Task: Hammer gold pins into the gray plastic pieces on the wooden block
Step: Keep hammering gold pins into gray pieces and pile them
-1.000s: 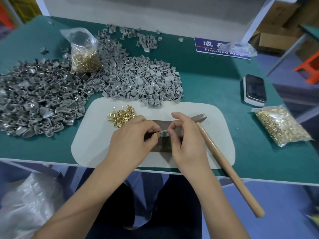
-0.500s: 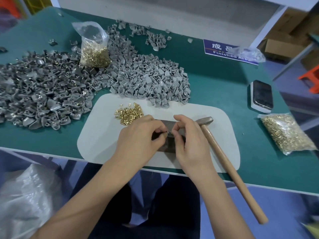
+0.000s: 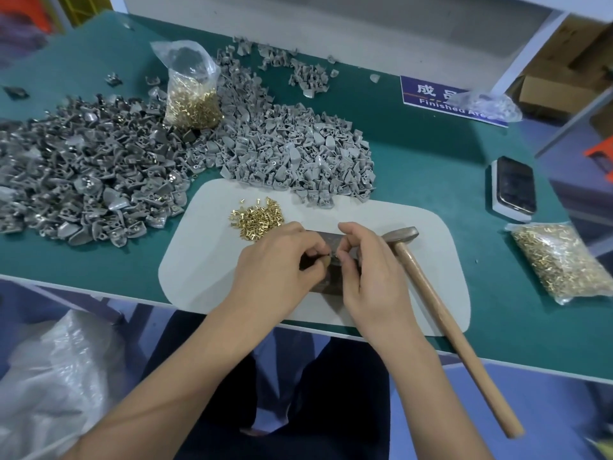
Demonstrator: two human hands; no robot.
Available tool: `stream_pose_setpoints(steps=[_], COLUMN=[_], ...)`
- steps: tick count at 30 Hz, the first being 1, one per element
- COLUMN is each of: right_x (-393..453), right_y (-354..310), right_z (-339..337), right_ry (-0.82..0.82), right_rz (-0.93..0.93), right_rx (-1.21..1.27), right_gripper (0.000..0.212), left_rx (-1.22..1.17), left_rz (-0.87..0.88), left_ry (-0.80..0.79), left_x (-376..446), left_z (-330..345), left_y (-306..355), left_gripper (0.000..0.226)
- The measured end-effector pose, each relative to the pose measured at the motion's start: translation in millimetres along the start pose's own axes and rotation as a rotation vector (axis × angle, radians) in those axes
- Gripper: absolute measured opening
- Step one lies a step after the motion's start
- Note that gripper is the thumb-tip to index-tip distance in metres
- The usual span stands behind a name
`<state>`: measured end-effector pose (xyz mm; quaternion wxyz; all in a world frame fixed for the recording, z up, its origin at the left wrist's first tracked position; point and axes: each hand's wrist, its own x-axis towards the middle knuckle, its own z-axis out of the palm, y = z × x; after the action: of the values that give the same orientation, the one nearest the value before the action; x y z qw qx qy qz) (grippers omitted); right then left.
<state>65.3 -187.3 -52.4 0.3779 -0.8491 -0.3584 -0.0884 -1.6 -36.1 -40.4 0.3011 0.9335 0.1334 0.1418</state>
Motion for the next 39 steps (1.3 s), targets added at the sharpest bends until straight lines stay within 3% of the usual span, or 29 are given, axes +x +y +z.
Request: stream_pose_setpoints(steps=[27, 34, 39], right_x=[4, 2, -1], right_y=[4, -8, -22], right_z=[-3, -9, -15], right_ry=[-0.036, 0.138, 0.164], right_rz=[0.113, 0.293, 0.452], right_rx=[0.246, 0.566, 0.842], right_gripper=[0.036, 0.028, 0.025], left_rx=[0.001, -0.052, -0.251], left_rz=[-0.001, 0.058, 0.206], left_ry=[-0.018, -0.013, 0.182], left_x=[-1, -3, -7], left_z=[-4, -7, -9], left_y=[0, 1, 12], left_gripper=[0.007, 0.017, 0.018])
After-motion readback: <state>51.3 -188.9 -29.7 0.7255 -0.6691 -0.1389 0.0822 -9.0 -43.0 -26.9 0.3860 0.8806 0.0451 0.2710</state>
